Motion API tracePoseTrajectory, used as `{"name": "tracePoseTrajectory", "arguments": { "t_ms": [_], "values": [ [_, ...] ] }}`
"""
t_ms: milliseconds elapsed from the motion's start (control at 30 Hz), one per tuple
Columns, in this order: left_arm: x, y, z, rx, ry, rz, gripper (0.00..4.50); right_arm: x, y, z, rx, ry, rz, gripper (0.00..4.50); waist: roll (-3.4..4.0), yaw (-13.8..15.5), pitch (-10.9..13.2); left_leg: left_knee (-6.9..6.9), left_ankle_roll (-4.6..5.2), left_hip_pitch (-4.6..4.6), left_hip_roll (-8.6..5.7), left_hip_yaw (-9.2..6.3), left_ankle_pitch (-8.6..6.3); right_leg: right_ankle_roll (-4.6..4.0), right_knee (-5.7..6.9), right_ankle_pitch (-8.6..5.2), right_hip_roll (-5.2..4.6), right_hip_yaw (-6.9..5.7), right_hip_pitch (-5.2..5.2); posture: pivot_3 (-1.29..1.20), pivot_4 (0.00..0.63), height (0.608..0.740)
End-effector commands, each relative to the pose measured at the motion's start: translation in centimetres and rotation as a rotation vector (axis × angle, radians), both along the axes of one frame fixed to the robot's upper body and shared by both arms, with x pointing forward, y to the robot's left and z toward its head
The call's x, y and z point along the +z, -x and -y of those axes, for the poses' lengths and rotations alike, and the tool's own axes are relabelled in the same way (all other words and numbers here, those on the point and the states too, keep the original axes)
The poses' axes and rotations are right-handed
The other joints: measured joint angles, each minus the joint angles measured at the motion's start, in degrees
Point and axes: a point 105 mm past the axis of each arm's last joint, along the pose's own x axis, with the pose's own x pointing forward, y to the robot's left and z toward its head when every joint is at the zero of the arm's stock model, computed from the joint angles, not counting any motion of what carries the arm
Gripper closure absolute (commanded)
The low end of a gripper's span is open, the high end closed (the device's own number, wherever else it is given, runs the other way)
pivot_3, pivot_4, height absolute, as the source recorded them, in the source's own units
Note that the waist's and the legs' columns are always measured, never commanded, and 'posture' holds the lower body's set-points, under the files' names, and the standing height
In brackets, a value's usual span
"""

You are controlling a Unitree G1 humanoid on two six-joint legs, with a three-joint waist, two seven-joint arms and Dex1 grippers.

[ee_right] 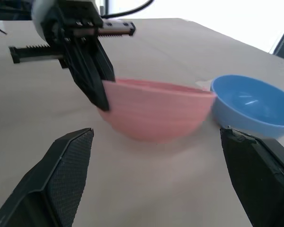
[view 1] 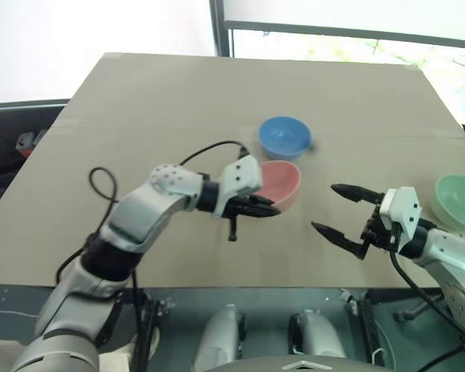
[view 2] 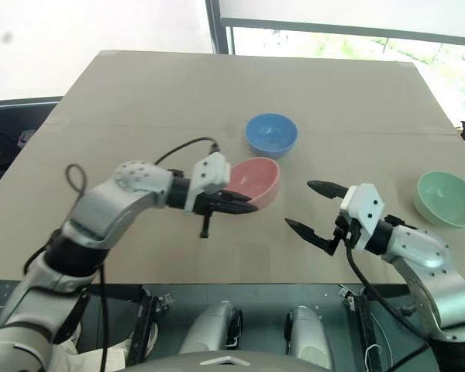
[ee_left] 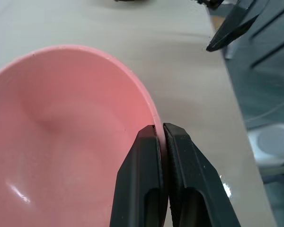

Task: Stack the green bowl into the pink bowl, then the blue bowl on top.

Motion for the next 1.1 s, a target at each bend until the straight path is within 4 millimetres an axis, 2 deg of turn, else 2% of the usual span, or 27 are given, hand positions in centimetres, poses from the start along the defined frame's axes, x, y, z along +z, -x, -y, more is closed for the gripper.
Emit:
{"name": "tracePoseTrajectory", "arguments": {
  "t_ms": [33, 167, 267, 300, 333, 400, 467, 533, 633, 733, 833, 933, 1100],
  "values": [
    [0.1, -1.4, 1.3, -0.011, 0.039, 0.001, 3.73, 1.6, 0.4, 0.7, -0.089, -0.008, 0.088, 0.0, 0.0, -0.1, 0.0, 0.0, 0.01, 0.0, 0.0, 0.01, -0.01, 0.0, 0.0, 0.0, 0.01, 0.02, -0.01, 0.0, 0.15, 0.74],
    [0.3, -2.0, 2.3, -0.018, 0.075, -0.031, 2.2, 1.7, 0.5, 2.1, -0.217, -0.02, 0.107, 0.0, 0.0, -0.5, 0.0, 0.02, 0.05, -0.06, 0.02, -0.01, -0.03, 0.0, 0.01, 0.0, 0.02, 0.01, -0.05, 0.0, 0.15, 0.74],
    [1.2, -2.5, 1.9, 0.008, 0.121, -0.004, 0.83, 2.1, -0.6, 4.7, -0.394, 0.025, 0.159, 0.0, 0.0, -0.6, 0.0, -0.01, 0.08, -0.09, 0.04, 0.0, -0.05, 0.0, -0.01, 0.0, 0.02, 0.01, -0.05, 0.0, 0.15, 0.74],
    [2.0, -2.5, 1.1, 0.02, 0.178, 0.006, 0.44, 1.8, -1.5, 6.5, -0.488, 0.063, 0.141, 0.0, 0.0, -0.7, 0.0, -0.01, 0.08, -0.08, 0.05, 0.02, -0.05, 0.0, -0.01, 0.0, 0.02, 0.04, -0.05, 0.0, 0.15, 0.74],
    [2.9, -2.3, 0.3, 0.02, 0.256, 0.009, 0.44, 1.4, -2.5, 8.6, -0.593, 0.125, 0.12, 0.0, 0.02, -0.8, 0.0, 0.01, 0.09, -0.07, 0.1, 0.04, -0.05, 0.0, 0.0, 0.0, 0.02, 0.06, -0.06, 0.0, 0.15, 0.74],
    [4.1, -2.0, -0.8, 0.02, 0.364, 0.034, 0.44, 1.0, -3.4, 11.5, -0.737, 0.211, 0.101, 0.0, 0.04, -0.8, 0.0, 0.02, 0.08, 0.02, 0.21, 0.12, -0.05, 0.0, 0.03, 0.01, 0.01, 0.15, -0.05, 0.0, 0.15, 0.74],
    [5.0, -2.2, -1.9, 0.066, 0.462, 0.08, 0.44, 0.3, -3.9, 13.6, -0.814, 0.238, 0.059, 0.0, 0.05, -0.6, 0.0, 0.03, 0.07, 0.03, 0.23, 0.07, -0.05, -0.01, 0.04, 0.0, 0.0, 0.09, -0.05, 0.0, 0.15, 0.74],
    [5.5, -2.2, -3.2, 0.116, 0.529, 0.064, 0.44, -1.0, -4.4, 15.2, -0.87, 0.238, -0.02, 0.0, 0.05, -0.4, 0.0, 0.02, 0.07, -0.03, 0.22, 0.01, -0.05, -0.02, 0.02, 0.0, 0.0, 0.03, -0.05, 0.0, 0.15, 0.74],
    [5.7, -0.7, -4.1, 0.038, 0.564, 0.124, 0.44, -3.9, -5.0, 18.3, -1.009, 0.377, -0.124, 0.0, 0.05, -0.5, 0.0, 0.01, 0.09, -0.09, 0.18, 0.01, -0.05, -0.01, -0.01, 0.01, -0.06, 0.02, -0.04, 0.0, 0.15, 0.74],
    [5.9, 0.3, -4.6, 0.008, 0.596, 0.118, 0.44, -5.4, -5.7, 19.2, -1.047, 0.326, -0.22, 0.0, 0.06, -0.6, 0.0, 0.02, 0.14, -0.1, 0.13, 0.06, -0.08, -0.01, -0.04, 0.01, -0.11, 0.04, -0.05, 0.0, 0.15, 0.74],
    [5.9, 0.6, -5.1, 0.024, 0.6, 0.126, 0.35, -5.5, -6.4, 19.4, -1.035, 0.305, -0.242, 0.83, 0.14, -0.7, 0.0, 0.02, 0.14, -0.03, 0.15, 0.08, -0.08, -0.01, 0.0, 0.01, -0.1, 0.08, -0.04, 0.0, 0.15, 0.74],
    [5.7, 0.6, -5.4, 0.061, 0.591, 0.15, 0.35, -5.1, -7.1, 19.9, -1.041, 0.315, -0.222, 2.1, 0.15, -0.8, 0.0, 0.02, 0.14, -0.01, 0.16, 0.08, -0.08, -0.01, 0.0, 0.01, -0.06, 0.08, -0.03, 0.0, 0.15, 0.74],
    [5.5, 0.8, -5.9, 0.087, 0.59, 0.146, 0.35, -3.7, -8.1, 19.5, -1.023, 0.324, -0.165, 4.3, 0.15, -0.6, 0.0, 0.02, 0.14, -0.04, 0.17, 0.08, -0.09, 0.0, -0.02, 0.01, -0.06, 0.09, -0.03, 0.0, 0.15, 0.74]
  ]
}}
